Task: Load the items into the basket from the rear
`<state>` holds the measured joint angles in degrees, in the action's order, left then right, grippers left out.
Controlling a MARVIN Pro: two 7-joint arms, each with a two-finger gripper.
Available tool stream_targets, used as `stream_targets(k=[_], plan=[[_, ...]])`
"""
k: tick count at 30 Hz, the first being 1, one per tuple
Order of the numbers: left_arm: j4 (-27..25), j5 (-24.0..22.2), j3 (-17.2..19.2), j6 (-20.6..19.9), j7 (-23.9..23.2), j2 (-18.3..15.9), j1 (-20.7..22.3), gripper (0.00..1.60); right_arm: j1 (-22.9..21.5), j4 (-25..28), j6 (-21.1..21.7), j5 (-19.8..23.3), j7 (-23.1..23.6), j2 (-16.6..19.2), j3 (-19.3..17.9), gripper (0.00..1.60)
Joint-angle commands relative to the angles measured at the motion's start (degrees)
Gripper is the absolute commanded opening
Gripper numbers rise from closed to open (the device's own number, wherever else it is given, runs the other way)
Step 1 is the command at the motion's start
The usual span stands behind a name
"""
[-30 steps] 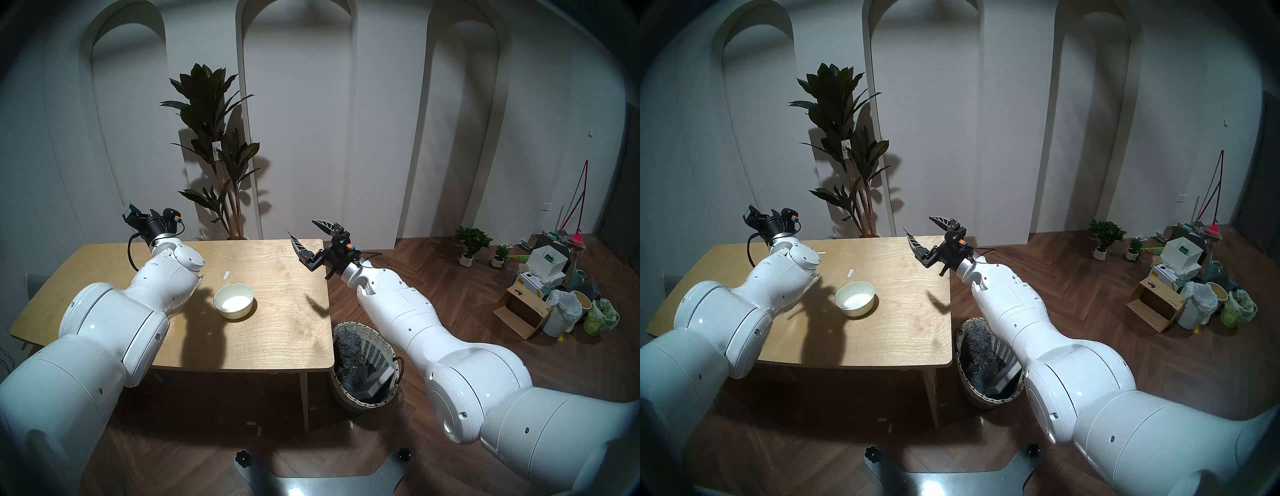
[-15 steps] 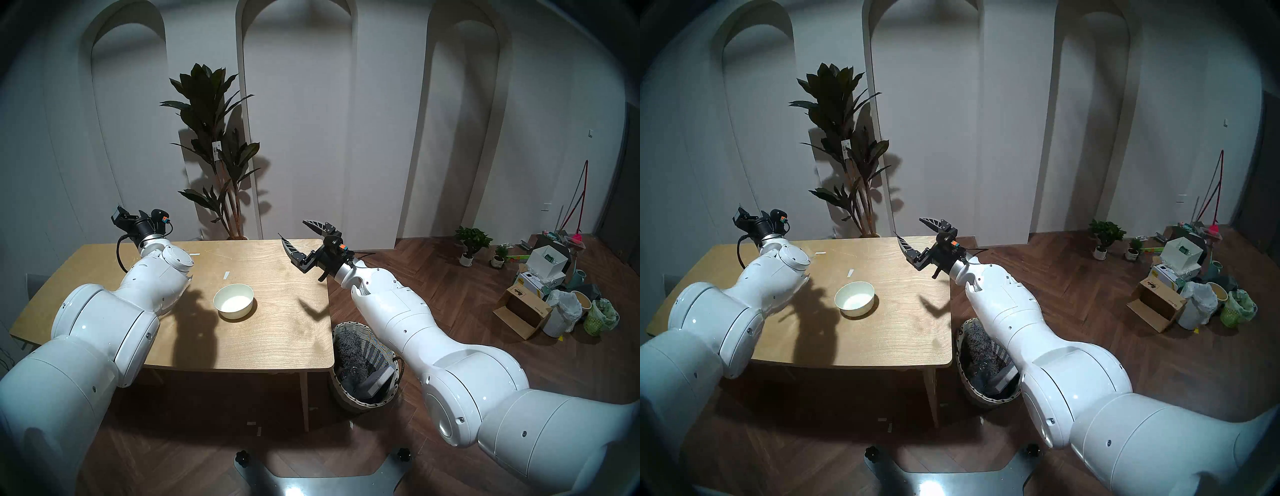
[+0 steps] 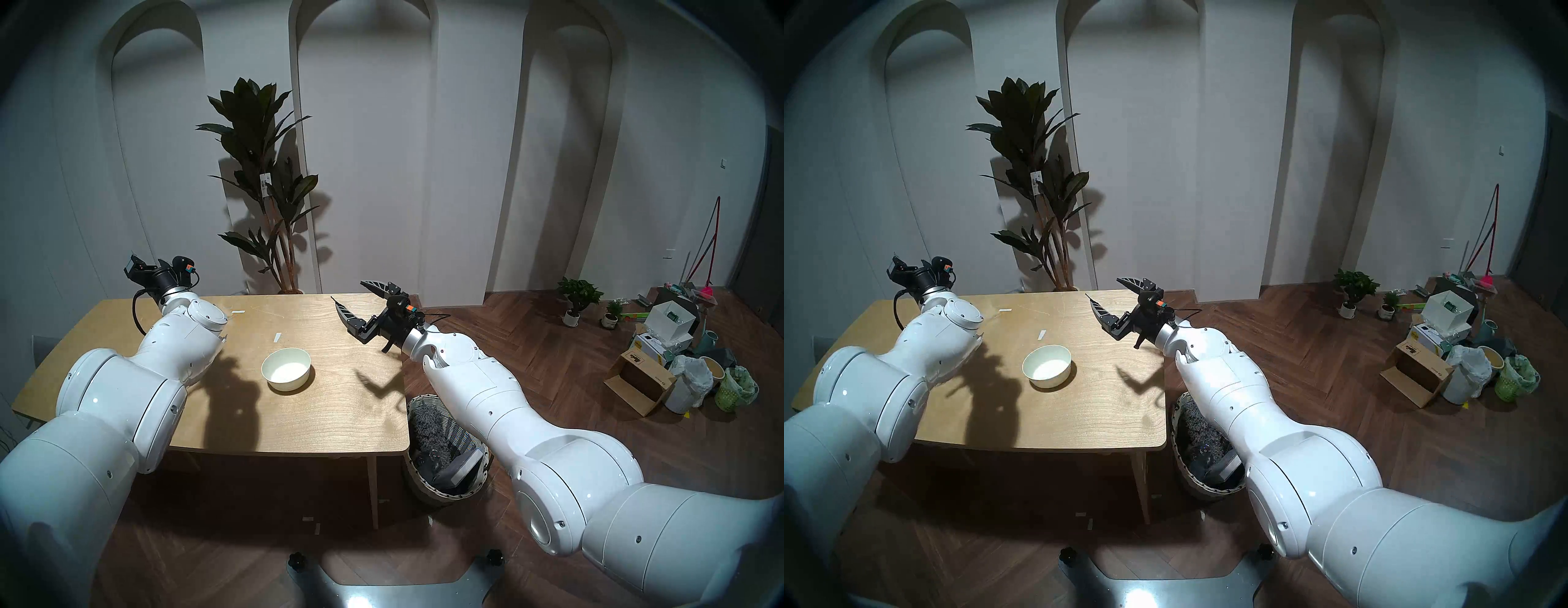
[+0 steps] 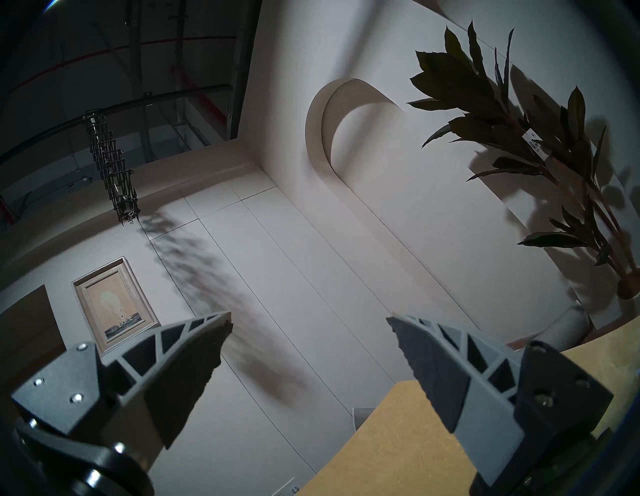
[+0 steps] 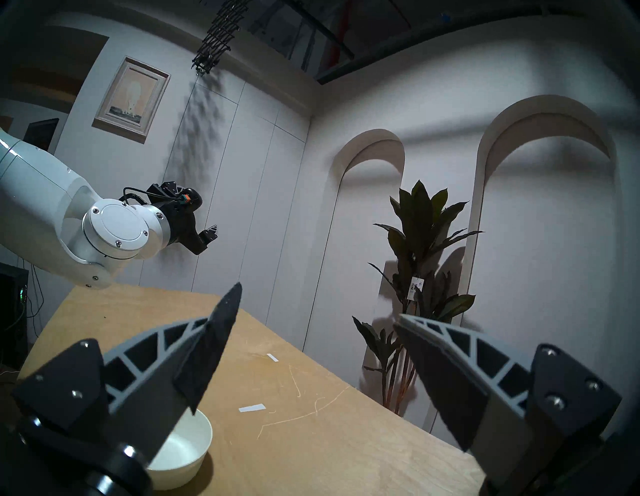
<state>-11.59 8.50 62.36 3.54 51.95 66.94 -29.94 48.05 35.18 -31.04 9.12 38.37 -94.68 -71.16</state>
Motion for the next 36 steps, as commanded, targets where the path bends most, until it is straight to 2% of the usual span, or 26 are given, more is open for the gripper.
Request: stream_targets(k=[1, 19, 36], plan=[[-1.1, 0.0, 0.1, 0.6, -0.6, -0.2, 1.3, 1.60, -0.4, 1.3, 2.7, 0.5, -0.1, -2.2, 0.4, 1.60], [-1.5, -0.4, 0.7, 1.4, -3.9, -0.2, 0.9, 1.60, -0.3, 1.0, 11.9, 1.9, 0.2, -7.1, 2.4, 1.60], [-2.4, -0.4, 1.0, 2.5, -7.5, -0.4, 0.9, 1.60, -0.7, 0.8, 21.7, 4.6, -3.5, -10.2, 0.9, 1.60]])
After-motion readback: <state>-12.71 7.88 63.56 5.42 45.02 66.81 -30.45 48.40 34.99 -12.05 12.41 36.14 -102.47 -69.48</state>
